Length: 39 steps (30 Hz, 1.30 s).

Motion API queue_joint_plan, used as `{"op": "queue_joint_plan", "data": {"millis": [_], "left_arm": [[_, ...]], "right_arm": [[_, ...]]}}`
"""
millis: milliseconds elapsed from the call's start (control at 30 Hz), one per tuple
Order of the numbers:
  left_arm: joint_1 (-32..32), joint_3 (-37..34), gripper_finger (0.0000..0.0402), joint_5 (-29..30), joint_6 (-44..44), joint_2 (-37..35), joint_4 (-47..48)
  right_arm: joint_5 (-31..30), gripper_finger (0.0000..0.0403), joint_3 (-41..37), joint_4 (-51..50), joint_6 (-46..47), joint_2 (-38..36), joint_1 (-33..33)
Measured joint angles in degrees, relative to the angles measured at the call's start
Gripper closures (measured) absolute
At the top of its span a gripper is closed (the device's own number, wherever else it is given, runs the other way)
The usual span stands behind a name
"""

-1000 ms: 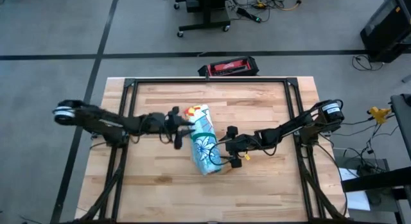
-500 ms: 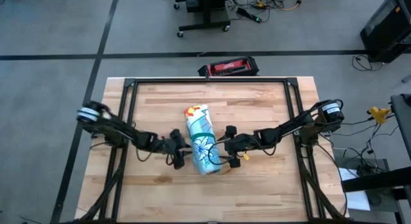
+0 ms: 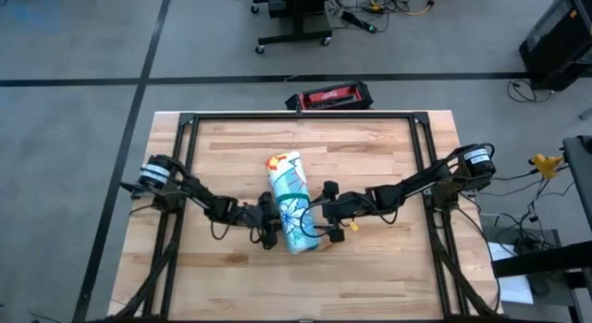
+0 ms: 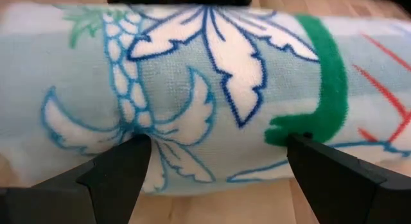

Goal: Roll towel
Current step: Roll the green multi-color dinosaur print towel

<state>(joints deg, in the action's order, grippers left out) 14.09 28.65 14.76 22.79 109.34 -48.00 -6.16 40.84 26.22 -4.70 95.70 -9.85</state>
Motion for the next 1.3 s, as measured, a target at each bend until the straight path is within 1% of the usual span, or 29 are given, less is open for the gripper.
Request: {"op": "queue_joint_plan", "data": {"millis": [133,300,433,533,767,933,1033,1300], "left_arm": [[0.0,1.6,0.0285,0.3,0.0,0.0,2.5],[0.0,3.7,0.0285,0.6,0.0,0.0,5.7],[0.0,4.4,0.0285,1.2,0.4,0.1,6.3],[0.0,4.0,0.0285,0.4,0.4,-1.8,8.2],[0.2,3.5,0.0285,-0.2,0.4,-8.4,17.6],[0.2,3.4,0.0285,0.3,0.8,-10.6,22.1],[0.2,3.4,0.0285,0.3,1.4,-10.7,21.8],[0.5,3.4,0.0285,0.7,2.1,-10.9,22.6]], "right_arm": [[0.5,0.0055,1.4,-0.3,-0.5,0.0,0.0],[0.6,0.0055,2.8,-4.6,-1.2,-0.4,0.0],[0.6,0.0055,3.5,-6.1,-1.5,-1.4,0.0],[0.6,0.0055,3.6,-6.3,-1.8,-1.6,0.0],[0.6,0.0055,3.6,-6.6,-2.0,-1.6,0.0],[0.6,0.0055,3.6,-6.3,-1.3,-1.4,0.0],[0.6,0.0055,3.6,-5.9,-0.8,-0.5,0.0],[0.2,0.0055,3.7,0.1,-0.8,1.7,0.0]]}}
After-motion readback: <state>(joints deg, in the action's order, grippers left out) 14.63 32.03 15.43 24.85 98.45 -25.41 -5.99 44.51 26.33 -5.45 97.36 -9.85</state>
